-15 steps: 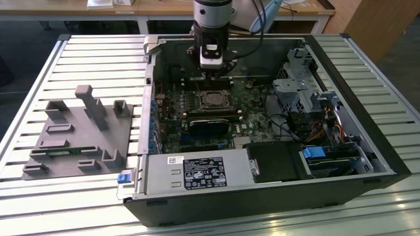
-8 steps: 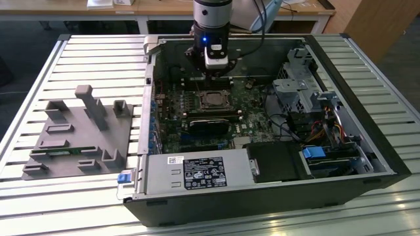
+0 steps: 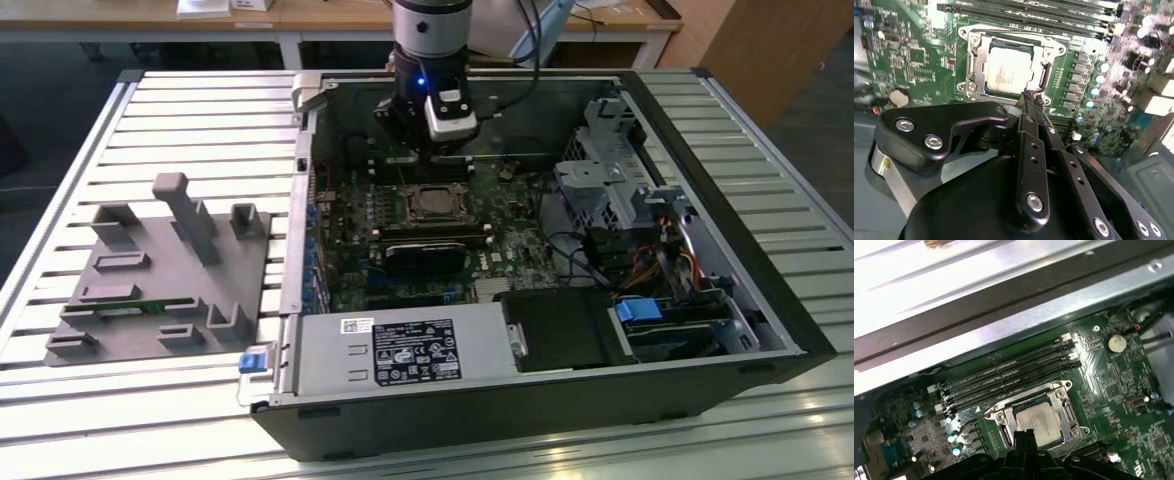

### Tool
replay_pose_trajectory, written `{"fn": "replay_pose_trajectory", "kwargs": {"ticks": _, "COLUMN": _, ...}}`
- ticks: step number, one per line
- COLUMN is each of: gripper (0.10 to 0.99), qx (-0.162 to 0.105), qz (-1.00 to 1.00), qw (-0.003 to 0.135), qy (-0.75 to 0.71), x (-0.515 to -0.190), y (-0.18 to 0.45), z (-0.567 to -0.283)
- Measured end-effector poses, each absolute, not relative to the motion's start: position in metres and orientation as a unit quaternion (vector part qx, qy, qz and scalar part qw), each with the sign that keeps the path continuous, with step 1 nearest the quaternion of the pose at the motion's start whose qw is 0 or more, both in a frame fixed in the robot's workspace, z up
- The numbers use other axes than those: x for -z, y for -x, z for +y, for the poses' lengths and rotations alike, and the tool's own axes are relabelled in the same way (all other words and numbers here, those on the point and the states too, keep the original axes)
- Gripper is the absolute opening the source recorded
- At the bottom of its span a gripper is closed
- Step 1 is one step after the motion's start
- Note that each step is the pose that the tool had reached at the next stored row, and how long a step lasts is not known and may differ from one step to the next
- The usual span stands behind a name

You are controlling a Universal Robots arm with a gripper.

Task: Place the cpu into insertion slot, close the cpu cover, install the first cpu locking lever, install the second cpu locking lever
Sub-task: 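Install the first cpu locking lever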

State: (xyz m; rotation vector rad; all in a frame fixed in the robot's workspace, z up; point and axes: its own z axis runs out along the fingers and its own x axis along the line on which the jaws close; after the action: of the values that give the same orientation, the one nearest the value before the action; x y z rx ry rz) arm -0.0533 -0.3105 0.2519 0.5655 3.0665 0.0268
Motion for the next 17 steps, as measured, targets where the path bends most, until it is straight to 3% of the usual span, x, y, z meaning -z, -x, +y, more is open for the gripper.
{"fn": "replay_pose_trajectory", "kwargs": {"ticks": 17, "gripper": 0.106, "qx": -0.010, "qz": 0.999, "qw": 0.010, "qy": -0.040, "x": -0.2503, "y": 0.0572, "z": -0.3105}}
